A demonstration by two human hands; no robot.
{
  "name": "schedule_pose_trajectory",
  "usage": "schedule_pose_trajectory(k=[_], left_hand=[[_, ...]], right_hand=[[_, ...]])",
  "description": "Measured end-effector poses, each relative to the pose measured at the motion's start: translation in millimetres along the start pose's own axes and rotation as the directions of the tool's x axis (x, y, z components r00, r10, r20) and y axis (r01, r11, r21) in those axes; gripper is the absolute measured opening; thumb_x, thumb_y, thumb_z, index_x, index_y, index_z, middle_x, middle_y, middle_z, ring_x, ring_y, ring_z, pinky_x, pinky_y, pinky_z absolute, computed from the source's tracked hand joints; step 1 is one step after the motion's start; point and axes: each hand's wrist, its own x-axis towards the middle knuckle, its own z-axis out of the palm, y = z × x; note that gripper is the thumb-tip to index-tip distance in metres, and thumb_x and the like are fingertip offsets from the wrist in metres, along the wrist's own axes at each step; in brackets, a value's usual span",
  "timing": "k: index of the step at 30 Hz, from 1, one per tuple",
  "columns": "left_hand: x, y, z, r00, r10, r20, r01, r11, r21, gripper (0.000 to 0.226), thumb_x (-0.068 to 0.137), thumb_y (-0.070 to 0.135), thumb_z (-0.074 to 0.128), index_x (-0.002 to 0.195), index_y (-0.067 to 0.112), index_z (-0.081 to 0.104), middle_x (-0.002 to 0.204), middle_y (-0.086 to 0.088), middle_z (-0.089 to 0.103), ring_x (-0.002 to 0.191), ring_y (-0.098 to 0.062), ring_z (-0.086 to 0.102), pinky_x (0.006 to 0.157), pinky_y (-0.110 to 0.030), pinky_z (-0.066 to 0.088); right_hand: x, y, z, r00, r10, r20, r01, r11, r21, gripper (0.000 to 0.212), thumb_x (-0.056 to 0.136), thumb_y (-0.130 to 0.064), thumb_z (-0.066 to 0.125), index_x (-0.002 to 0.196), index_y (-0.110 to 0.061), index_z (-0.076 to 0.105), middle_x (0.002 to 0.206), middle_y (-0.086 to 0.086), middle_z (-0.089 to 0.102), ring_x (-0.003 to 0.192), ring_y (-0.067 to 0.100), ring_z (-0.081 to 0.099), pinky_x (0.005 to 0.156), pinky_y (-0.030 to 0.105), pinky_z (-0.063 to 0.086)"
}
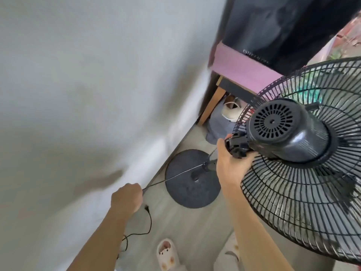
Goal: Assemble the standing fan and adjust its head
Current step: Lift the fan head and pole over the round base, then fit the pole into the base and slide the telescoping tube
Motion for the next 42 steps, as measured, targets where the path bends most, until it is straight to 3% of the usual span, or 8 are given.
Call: schedule_pose_trajectory(k=[6, 11, 15, 19, 26, 33, 37, 42], left_hand=[[30, -20, 15, 0.997, -0.064, -0.031, 0.062, 0.997, -0.049, 0.023, 0.092, 0.002, 0.041, 0.072, 0.013, 0.045, 0.074, 0.001, 0.052, 0.068, -0.018, 0.051, 0.063, -0.028, 0.042], [55, -31, 19, 0.999, 0.013, -0.031, -0.013, 1.0, 0.01, 0.031, 0.094, 0.001, 0.045, 0.067, 0.017, 0.043, 0.069, 0.006, 0.049, 0.069, -0.017, 0.055, 0.046, -0.024, 0.035], [63, -27, 27, 1.0, 0.016, -0.023, -0.016, 1.0, -0.008, 0.021, 0.093, 0.002, 0.045, 0.082, 0.015, 0.059, 0.073, 0.004, 0.057, 0.07, -0.019, 0.059, 0.052, -0.025, 0.039], [75, -19, 32, 0.998, 0.032, -0.05, -0.035, 0.996, -0.078, 0.014, 0.091, 0.007, 0.045, 0.088, 0.017, 0.055, 0.07, 0.005, 0.055, 0.073, -0.019, 0.06, 0.049, -0.024, 0.035], [97, 34, 26, 0.983, 0.176, -0.046, -0.182, 0.938, -0.295, 0.03, 0.091, 0.011, 0.041, 0.117, 0.025, 0.048, 0.102, 0.002, 0.06, 0.088, -0.021, 0.058, 0.075, -0.033, 0.048], [115, 106, 47, 0.893, 0.422, -0.156, -0.447, 0.797, -0.406, 0.044, 0.093, 0.022, 0.05, 0.135, 0.034, 0.044, 0.116, 0.006, 0.062, 0.104, -0.018, 0.059, 0.088, -0.038, 0.053], [143, 127, 83, 0.878, 0.378, -0.294, -0.473, 0.781, -0.408, 0.042, 0.092, 0.031, 0.055, 0.132, 0.042, 0.046, 0.115, 0.006, 0.055, 0.097, -0.017, 0.06, 0.085, -0.039, 0.055], [164, 140, 135, 0.893, 0.223, -0.391, -0.412, 0.752, -0.513, 0.028, 0.094, 0.035, 0.052, 0.122, 0.036, 0.054, 0.108, 0.005, 0.057, 0.098, -0.019, 0.06, 0.087, -0.04, 0.054]], right_hand=[[-15, 41, 19, 0.989, 0.017, 0.15, 0.01, 0.985, -0.174, 0.046, 0.069, -0.087, 0.055, 0.079, -0.042, 0.057, 0.082, -0.012, 0.058, 0.076, 0.002, 0.054, 0.077, 0.007, 0.043], [4, 41, 42, 1.0, 0.016, 0.004, -0.015, 0.998, -0.053, 0.056, 0.077, 0.001, 0.078, 0.107, -0.04, 0.053, 0.118, 0.015, 0.066, 0.1, 0.015, 0.066, 0.103, 0.042, 0.049], [16, 49, 43, 0.999, 0.019, 0.027, -0.02, 1.0, 0.014, 0.067, 0.069, -0.017, 0.084, 0.118, -0.051, 0.052, 0.137, 0.021, 0.058, 0.127, 0.036, 0.057, 0.111, 0.057, 0.041], [20, 56, 30, 0.995, -0.003, 0.1, 0.008, 0.999, -0.045, 0.055, 0.076, -0.012, 0.082, 0.115, -0.039, 0.055, 0.111, 0.007, 0.069, 0.107, 0.023, 0.065, 0.103, 0.045, 0.046], [15, 65, 3, 0.987, -0.034, 0.16, 0.069, 0.974, -0.218, 0.104, 0.073, -0.052, 0.083, 0.149, -0.021, 0.02, 0.146, 0.005, 0.052, 0.134, 0.01, 0.051, 0.116, 0.041, 0.038], [-9, 102, -25, 0.936, -0.22, 0.274, 0.292, 0.921, -0.258, 0.074, 0.09, -0.037, 0.057, 0.148, -0.005, 0.023, 0.139, 0.011, 0.046, 0.126, 0.004, 0.049, 0.105, 0.015, 0.04], [-5, 140, -44, 0.8, -0.474, 0.367, 0.589, 0.737, -0.333, 0.072, 0.098, 0.002, 0.051, 0.154, -0.011, 0.008, 0.161, 0.024, 0.012, 0.152, 0.033, 0.018, 0.122, 0.048, 0.024], [-15, 217, -89, 0.625, -0.552, 0.551, 0.769, 0.558, -0.313, 0.061, 0.093, 0.0, 0.05, 0.15, -0.005, 0.026, 0.154, 0.021, 0.03, 0.151, 0.019, 0.023, 0.12, 0.027, 0.022]])
